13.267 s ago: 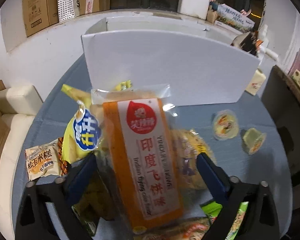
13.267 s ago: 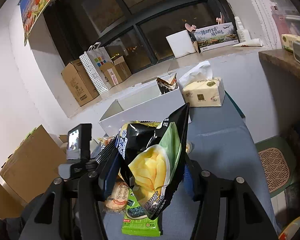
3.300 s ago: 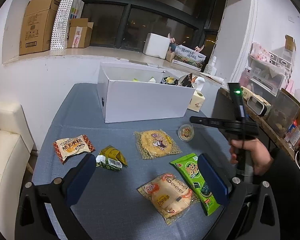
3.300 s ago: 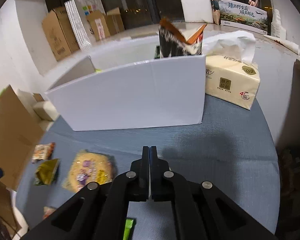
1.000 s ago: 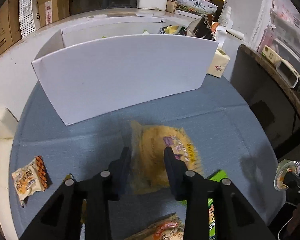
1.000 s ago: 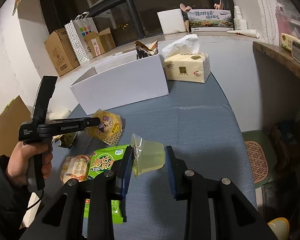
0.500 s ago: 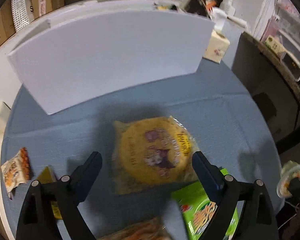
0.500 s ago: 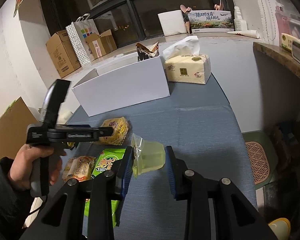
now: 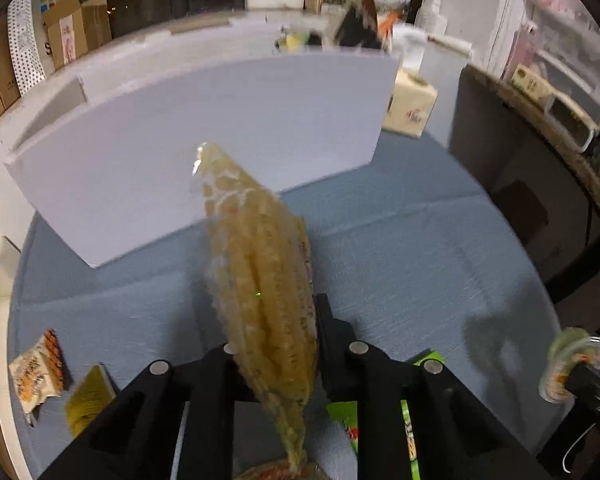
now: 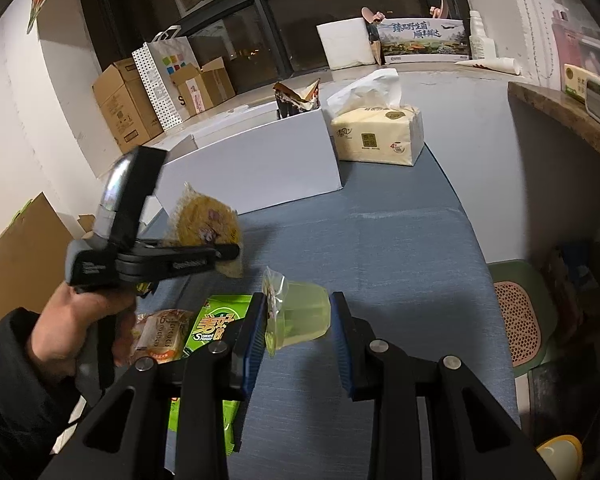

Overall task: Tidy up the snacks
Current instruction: 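Grasp the round cracker pack with the left gripper and lift it while the right holds the jelly cup, then drop the cracker pack and square jelly cup into the white box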

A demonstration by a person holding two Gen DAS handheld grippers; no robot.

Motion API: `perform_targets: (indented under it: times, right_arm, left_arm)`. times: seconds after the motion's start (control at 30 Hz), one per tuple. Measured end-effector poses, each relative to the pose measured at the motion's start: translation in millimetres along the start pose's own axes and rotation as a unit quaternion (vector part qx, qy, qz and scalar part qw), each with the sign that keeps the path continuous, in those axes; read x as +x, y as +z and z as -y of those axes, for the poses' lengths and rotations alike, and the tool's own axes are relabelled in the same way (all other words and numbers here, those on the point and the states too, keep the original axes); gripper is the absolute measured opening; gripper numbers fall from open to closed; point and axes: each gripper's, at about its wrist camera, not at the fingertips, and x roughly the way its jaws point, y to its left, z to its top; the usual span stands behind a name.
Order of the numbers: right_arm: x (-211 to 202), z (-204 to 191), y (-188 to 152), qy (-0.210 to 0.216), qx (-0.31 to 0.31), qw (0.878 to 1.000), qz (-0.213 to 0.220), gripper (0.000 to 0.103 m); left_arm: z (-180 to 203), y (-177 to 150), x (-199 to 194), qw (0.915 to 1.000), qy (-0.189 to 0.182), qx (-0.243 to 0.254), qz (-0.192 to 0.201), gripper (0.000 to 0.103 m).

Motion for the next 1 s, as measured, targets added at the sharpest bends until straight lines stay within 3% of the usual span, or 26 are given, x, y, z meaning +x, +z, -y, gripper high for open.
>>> perform_targets:
  times: [0.23, 0.47, 0.7, 0.83, 0.9, 0.93, 1.0]
  right_arm:
    - [3.9, -13.6, 22.1, 0.026, -0.005, 1.0, 0.011, 0.034]
    - [17.7, -60.3, 112.8, 0.068, -0.065, 0.993, 0.066, 0.034]
    - [88.7, -91.8, 202.7, 0.051, -0.077, 0.995, 0.048, 0.034]
    - [123.1, -96.8, 226.8, 0.016, -0.091, 0.995, 0.032, 0.035]
    - [140.7, -96.1, 234.7, 0.015, -0.095, 0.995, 0.016, 0.039]
    - [144.4, -94.0, 235.2, 0.005, -0.095, 0.995, 0.009, 0.068]
    - [143.9, -90.1, 235.0, -0.005, -0.087, 0.996, 0.021, 0.103]
  left_arm:
    - [-19.1, 15.9, -62.9, 0.9969, -0.015, 0.004, 0.077, 0.02]
    - [-62.0, 60.5, -108.6, 0.9905, 0.002, -0.009, 0.138, 0.02]
    - [-103.0, 112.4, -88.5, 0.9904, 0.031, -0.005, 0.135, 0.02]
    - [-113.3, 134.1, -56.3, 0.9927, 0.04, -0.004, 0.114, 0.025]
    - [-120.8, 141.6, -38.5, 0.996, 0.041, -0.014, 0.078, 0.071]
    - [-123.9, 140.6, -34.9, 0.9963, 0.042, -0.022, 0.072, 0.103]
    - [-130.4, 136.2, -33.1, 0.9953, 0.047, -0.032, 0.079, 0.103]
